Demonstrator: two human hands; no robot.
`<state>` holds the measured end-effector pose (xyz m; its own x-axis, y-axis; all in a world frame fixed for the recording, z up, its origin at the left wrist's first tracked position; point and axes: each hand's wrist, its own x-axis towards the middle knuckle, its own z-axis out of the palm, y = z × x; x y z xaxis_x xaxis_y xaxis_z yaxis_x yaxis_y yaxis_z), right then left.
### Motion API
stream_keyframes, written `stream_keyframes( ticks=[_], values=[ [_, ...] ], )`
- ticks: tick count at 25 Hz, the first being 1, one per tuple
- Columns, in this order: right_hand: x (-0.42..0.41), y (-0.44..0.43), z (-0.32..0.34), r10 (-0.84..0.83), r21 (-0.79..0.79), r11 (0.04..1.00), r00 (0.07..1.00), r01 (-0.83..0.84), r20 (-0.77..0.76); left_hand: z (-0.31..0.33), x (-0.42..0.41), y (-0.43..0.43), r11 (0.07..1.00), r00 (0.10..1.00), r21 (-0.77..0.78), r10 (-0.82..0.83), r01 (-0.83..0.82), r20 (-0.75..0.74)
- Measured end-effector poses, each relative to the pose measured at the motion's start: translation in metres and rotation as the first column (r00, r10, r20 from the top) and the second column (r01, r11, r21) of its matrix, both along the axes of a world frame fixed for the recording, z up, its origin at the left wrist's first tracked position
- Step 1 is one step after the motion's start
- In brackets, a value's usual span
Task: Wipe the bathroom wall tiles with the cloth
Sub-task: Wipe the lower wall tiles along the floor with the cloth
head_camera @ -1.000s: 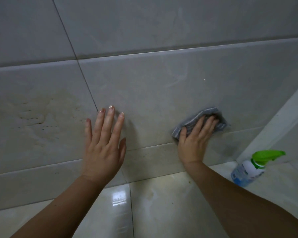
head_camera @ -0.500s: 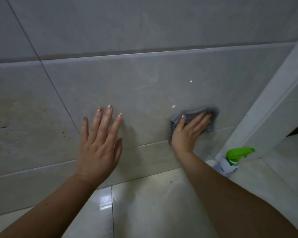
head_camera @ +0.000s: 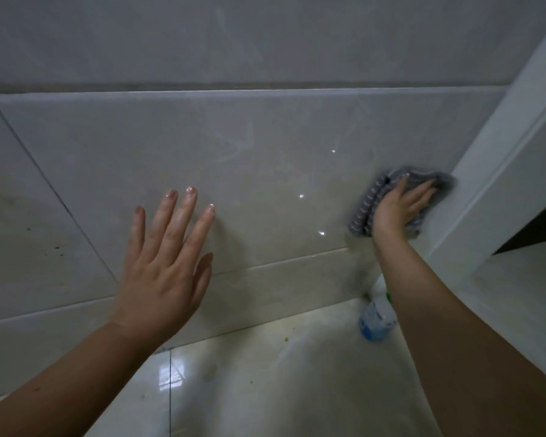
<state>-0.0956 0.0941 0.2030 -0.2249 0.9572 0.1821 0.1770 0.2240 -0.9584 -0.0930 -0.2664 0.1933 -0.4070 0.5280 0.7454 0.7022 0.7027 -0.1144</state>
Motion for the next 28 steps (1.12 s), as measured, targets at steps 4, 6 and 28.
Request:
stream_keyframes(
  ticks=[4, 6, 28],
  values=[
    [-0.001, 0.0, -0.025, -0.037, -0.378, 0.926, 0.997, 0.011, -0.062, -0.001, 0.0, -0.001, 1.0, 1.0, 0.006, -0.012, 0.012, 0.006],
    [-0.005, -0.012, -0.031, -0.059, -0.47, 0.883, 0.994, 0.011, -0.089, 0.0, -0.001, -0.008, 1.0, 1.0, 0.014, -0.016, 0.016, 0.001],
    [-0.057, -0.317, -0.016, -0.196, -0.909, 0.342, 0.928, -0.237, -0.316, -0.014, -0.008, -0.222, 0.972, 0.971, -0.01, 0.233, -0.233, 0.044]
  ],
)
